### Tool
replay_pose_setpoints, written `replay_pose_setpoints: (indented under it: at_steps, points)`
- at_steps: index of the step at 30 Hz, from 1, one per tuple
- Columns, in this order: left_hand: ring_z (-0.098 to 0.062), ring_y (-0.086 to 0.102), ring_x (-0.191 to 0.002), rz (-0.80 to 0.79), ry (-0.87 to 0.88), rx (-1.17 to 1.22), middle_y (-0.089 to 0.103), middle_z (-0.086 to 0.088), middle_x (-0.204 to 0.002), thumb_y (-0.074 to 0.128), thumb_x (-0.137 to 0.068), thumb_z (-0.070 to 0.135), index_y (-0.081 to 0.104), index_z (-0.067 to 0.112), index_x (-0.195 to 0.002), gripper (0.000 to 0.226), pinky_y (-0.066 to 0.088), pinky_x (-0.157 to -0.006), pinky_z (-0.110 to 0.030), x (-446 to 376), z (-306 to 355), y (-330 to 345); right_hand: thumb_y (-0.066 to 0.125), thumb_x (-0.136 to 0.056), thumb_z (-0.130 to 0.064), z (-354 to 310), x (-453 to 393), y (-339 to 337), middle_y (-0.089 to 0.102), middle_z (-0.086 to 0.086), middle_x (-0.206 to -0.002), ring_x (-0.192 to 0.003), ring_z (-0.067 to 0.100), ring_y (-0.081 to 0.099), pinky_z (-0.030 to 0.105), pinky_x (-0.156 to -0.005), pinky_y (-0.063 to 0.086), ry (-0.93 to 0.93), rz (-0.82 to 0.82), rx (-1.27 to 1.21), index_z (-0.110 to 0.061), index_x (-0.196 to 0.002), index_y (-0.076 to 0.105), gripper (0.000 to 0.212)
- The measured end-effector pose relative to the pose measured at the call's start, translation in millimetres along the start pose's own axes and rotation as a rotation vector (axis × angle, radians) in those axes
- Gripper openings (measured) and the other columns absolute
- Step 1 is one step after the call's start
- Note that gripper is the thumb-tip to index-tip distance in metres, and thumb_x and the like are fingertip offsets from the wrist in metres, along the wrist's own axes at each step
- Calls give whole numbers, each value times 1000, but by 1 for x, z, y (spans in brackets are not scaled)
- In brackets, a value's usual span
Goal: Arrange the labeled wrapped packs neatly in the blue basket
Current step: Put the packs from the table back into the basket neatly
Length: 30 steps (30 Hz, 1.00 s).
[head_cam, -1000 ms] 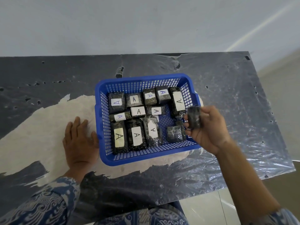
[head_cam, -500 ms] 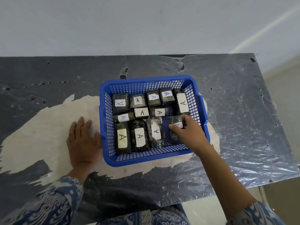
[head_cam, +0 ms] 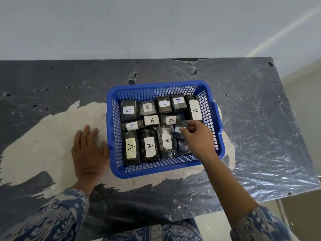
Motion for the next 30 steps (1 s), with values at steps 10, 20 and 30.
replay_pose_setpoints:
  at_steps: [10,20,30]
  points:
    - [-35,28,-148,2,1,5,38,-15,-158,36,-95,44,45,9,-144,61,31,-115,-55,-1,-1,1,61,-98,-29,-10,-1,8,75,7,-109,-94,25,70,30,-78,51,-95,52,364,-13,-126,66,33]
    - [-37,30,-148,2,11,5,39,-17,-156,35,-96,43,47,6,-143,61,32,-115,-55,0,2,-2,66,-89,-51,-12,2,14,72,7,-102,-94,29,68,36,-71,50,-82,10,525,-17,-127,59,52]
    - [-36,29,-148,-7,-2,19,38,-16,-157,31,-96,46,46,8,-143,62,33,-114,-57,0,4,-4,65,-86,-61,-14,-4,13,68,6,-93,-78,27,59,33,-61,41,-108,22,675,-18,-105,60,47]
Point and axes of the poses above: each hand's wrist, its own x-axis away from the middle knuckle, its own y-axis out of the palm, z = x × y, the point moved 7 cm from there along -x, towards the middle knuckle
